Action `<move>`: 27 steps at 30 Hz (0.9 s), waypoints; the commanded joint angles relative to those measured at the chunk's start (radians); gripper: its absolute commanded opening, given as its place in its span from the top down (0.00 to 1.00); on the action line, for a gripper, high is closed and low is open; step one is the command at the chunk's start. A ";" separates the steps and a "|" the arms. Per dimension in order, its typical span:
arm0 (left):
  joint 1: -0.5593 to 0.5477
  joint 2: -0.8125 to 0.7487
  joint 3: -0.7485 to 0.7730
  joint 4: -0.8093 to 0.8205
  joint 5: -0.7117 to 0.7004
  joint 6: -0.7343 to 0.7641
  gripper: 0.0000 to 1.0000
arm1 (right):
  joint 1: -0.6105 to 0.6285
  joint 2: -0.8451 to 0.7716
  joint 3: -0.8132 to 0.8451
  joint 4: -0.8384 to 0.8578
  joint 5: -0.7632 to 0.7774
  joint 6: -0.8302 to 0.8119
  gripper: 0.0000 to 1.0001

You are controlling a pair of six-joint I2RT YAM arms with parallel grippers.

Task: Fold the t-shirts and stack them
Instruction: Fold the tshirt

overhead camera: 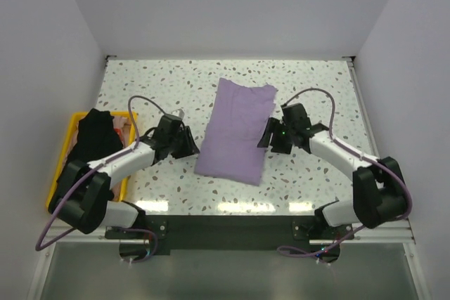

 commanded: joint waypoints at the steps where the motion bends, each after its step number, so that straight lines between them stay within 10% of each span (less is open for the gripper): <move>1: 0.009 -0.084 -0.063 -0.014 0.042 0.033 0.57 | 0.035 -0.134 -0.151 0.068 -0.070 0.130 0.39; 10: 0.010 -0.137 -0.149 0.044 0.182 0.048 0.44 | 0.146 -0.351 -0.419 0.123 -0.040 0.361 0.44; 27: 0.009 -0.092 -0.210 0.059 0.193 0.022 0.53 | 0.233 -0.373 -0.566 0.287 -0.018 0.564 0.55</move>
